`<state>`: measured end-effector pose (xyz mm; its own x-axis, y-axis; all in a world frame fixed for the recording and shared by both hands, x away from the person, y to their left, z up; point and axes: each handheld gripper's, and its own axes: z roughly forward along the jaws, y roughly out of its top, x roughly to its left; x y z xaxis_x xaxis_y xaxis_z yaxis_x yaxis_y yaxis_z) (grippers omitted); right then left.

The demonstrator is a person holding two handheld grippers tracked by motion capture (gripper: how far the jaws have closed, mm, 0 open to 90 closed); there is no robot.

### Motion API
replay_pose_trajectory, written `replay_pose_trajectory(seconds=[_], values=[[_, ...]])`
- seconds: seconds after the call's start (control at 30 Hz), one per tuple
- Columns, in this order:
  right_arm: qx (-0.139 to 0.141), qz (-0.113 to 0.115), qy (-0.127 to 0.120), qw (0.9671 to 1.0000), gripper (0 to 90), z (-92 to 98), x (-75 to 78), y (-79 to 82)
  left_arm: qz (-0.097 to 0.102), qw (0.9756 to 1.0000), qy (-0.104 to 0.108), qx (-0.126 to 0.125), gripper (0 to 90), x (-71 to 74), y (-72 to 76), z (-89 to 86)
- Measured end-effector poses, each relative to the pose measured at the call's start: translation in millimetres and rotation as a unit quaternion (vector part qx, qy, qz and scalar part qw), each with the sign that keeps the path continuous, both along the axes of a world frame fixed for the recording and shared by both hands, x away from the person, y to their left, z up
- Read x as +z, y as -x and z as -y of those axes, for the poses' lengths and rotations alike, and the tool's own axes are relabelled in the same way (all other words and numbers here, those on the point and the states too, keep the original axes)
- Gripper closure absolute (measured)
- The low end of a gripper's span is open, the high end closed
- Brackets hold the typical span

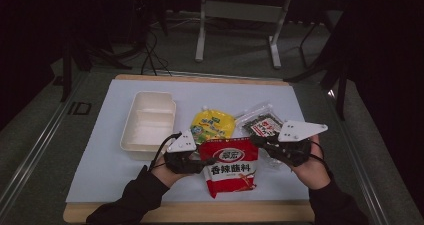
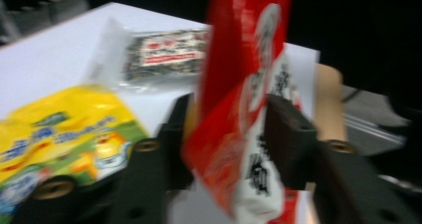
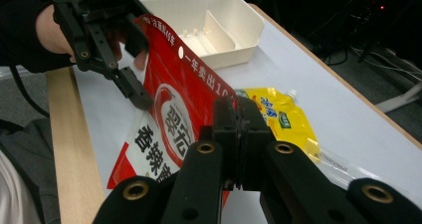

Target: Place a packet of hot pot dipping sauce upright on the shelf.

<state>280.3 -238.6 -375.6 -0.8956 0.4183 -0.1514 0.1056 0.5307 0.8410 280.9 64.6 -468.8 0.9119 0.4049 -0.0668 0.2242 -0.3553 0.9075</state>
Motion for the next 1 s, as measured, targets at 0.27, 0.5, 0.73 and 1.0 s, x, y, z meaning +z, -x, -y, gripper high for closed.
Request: replay_pose_trajectory(seconds=[0.27,0.5,0.73,1.0], values=[[0.005,0.012,-0.001,0.9999,89.2,0.6,4.5,7.7,-0.001,0.9994,-0.006,-0.034,90.0,3.8,3.5,5.5],[0.014,0.017,-0.017,0.9996,89.1,5.9,12.4,14.2,0.008,0.999,0.0,-0.043,90.0,17.3,14.6,4.9],[0.019,0.028,-0.025,0.9991,85.4,4.8,18.1,15.9,0.009,0.9987,0.0,-0.051,90.0,26.9,16.6,0.6],[0.026,0.004,-0.05,0.9984,64.0,2.5,8.2,11.0,0.014,0.9978,0.009,-0.065,90.0,31.1,18.7,-6.3]])
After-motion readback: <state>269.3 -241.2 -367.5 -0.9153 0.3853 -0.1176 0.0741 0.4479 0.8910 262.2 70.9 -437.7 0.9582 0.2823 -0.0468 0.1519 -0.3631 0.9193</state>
